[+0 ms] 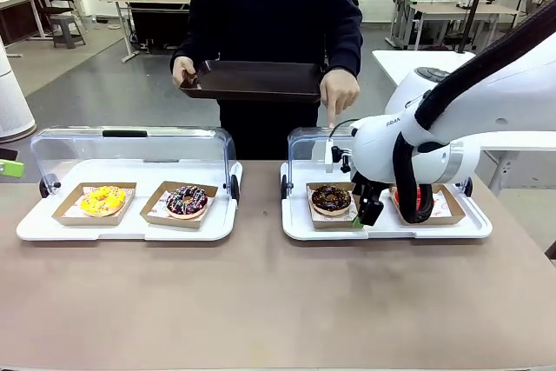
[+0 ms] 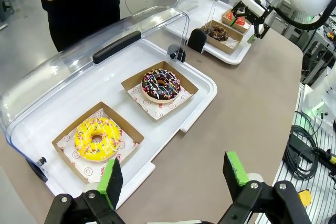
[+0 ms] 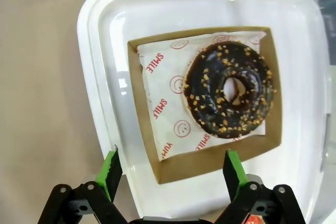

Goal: Provide the desired donut to the person.
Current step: Pick up and lift the Paper togo box containing the Donut pointed at by the person.

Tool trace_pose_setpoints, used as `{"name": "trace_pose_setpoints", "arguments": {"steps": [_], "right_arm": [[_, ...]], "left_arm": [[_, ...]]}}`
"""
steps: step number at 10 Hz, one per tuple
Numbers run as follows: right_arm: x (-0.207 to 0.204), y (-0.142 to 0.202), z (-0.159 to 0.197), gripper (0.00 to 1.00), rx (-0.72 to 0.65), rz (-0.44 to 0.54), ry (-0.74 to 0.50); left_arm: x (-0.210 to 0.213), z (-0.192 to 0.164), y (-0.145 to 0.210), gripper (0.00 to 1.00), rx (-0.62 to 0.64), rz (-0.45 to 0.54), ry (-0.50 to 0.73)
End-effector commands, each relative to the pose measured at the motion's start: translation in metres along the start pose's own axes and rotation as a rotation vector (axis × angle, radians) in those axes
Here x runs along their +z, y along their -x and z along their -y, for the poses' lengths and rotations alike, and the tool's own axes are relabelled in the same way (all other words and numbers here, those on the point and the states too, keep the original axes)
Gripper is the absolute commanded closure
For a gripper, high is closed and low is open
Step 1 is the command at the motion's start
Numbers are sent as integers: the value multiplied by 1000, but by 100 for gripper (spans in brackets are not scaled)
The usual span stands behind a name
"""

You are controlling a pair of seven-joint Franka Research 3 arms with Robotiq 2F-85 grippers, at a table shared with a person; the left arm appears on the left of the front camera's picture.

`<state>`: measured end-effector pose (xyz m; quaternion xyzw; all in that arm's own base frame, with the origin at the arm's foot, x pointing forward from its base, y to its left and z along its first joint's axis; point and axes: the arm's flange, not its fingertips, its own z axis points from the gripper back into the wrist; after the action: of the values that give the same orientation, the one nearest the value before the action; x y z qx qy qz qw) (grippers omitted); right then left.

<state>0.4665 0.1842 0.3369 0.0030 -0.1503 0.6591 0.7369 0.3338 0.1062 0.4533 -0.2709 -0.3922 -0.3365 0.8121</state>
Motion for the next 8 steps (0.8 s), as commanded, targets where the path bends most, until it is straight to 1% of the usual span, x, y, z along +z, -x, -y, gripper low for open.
{"name": "trace_pose_setpoints", "arguments": {"steps": [1,3,4,5,6,7,8], "right_arm": [[-9,8,3,0,9,38,-6],[-9,5,0,0,7,8,-44],[-9,6,1,0,6,14,-34],[-11,8,3,46,-7,2,-22],[-12,9,4,51,7,2,-14],[-14,10,6,98,9,7,-1],[-17,12,9,100,3,-2,-3]], "left_arm": [[0,-3,2,0,-21,22,7],[0,-3,2,0,-21,22,7],[0,-3,2,0,-21,22,7],[0,-3,2,0,-21,22,7],[0,-3,2,0,-21,22,7],[0,-3,2,0,-21,22,7],[0,-3,2,0,-21,22,7]]}}
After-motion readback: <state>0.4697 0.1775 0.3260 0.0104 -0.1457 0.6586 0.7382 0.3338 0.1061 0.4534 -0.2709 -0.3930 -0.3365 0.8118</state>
